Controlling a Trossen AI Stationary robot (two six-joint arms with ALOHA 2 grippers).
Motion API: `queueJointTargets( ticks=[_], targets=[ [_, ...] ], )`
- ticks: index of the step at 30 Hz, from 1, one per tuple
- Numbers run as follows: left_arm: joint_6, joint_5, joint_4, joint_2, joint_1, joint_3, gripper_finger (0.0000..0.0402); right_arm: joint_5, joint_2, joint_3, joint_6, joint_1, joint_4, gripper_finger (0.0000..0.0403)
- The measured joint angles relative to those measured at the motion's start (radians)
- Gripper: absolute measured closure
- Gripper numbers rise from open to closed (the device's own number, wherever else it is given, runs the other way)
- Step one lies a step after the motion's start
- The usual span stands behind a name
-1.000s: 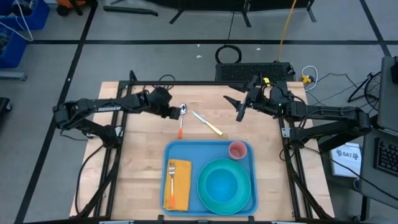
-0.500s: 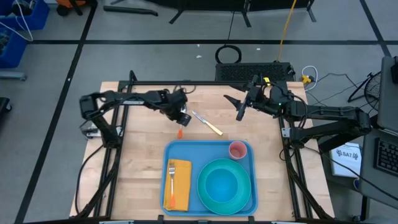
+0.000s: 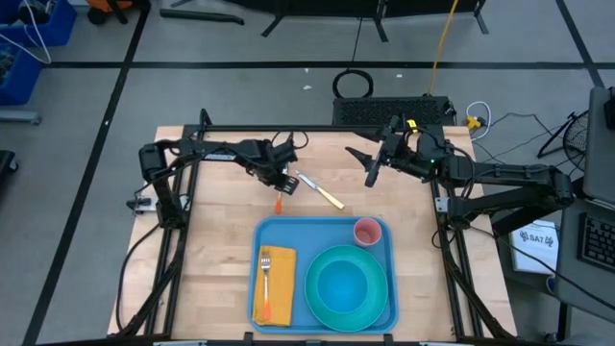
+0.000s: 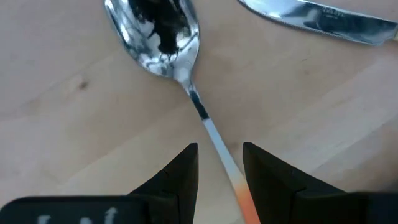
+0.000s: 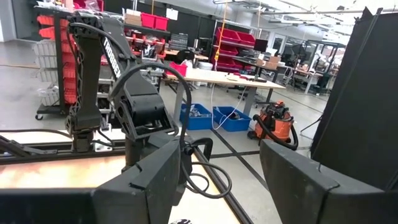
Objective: Set up tray
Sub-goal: Put the orange spoon on top of the yellow table napkin
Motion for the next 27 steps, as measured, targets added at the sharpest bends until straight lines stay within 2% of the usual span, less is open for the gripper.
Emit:
queueJointTargets(
  ticks=[14,20,27],
  targets=[
    [-0.044,0.0,0.03,0.007,-0.004,-0.004,0.0273,-0.002,0.0,0.0,0.0,0.0,0.002,0.019],
    [-0.056,0.008,0.029,0.065,-0.004,-0.007,0.0273,-0.002,0.0,0.0,0.007,0.002,0.003,0.019],
    [-0.028,0.024,0.037,0.079,-0.007,-0.004,0.0274,-0.002,0.0,0.0,0.007,0.002,0.003,0.019]
  ],
)
